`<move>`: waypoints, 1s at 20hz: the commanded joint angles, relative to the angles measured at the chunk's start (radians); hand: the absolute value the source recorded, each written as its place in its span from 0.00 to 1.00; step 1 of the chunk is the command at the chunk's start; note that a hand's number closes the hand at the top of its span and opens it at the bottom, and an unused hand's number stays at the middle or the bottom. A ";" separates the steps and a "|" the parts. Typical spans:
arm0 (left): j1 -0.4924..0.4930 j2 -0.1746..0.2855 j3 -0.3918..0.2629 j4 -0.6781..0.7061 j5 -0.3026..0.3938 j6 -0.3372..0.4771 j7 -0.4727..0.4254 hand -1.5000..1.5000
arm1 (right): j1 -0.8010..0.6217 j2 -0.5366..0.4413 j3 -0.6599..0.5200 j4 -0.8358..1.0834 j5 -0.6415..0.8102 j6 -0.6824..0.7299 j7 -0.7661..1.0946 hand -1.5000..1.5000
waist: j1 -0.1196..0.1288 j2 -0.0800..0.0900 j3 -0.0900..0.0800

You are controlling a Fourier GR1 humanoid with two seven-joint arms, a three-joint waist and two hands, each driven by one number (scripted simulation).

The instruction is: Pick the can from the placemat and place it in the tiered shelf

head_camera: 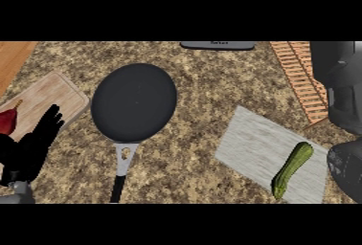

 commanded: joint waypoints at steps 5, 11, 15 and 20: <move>0.004 0.008 0.021 0.018 0.009 -0.015 -0.021 0.50 | 0.019 -0.083 -0.065 0.064 0.047 0.020 0.133 1.00 | -0.010 -0.002 0.001; -0.004 -0.019 0.001 0.005 -0.012 0.010 0.003 0.50 | 0.098 -0.079 -0.108 0.027 0.035 -0.079 0.108 1.00 | -0.018 -0.005 0.002; 0.022 0.012 0.022 -0.038 0.012 -0.017 0.038 0.50 | 0.147 -0.086 -0.146 0.013 0.024 -0.113 0.104 1.00 | -0.011 -0.007 0.002; -0.017 -0.005 0.027 0.025 -0.008 0.010 0.003 0.50 | 0.212 -0.132 -0.191 -0.079 0.030 -0.186 0.112 1.00 | -0.037 -0.006 0.002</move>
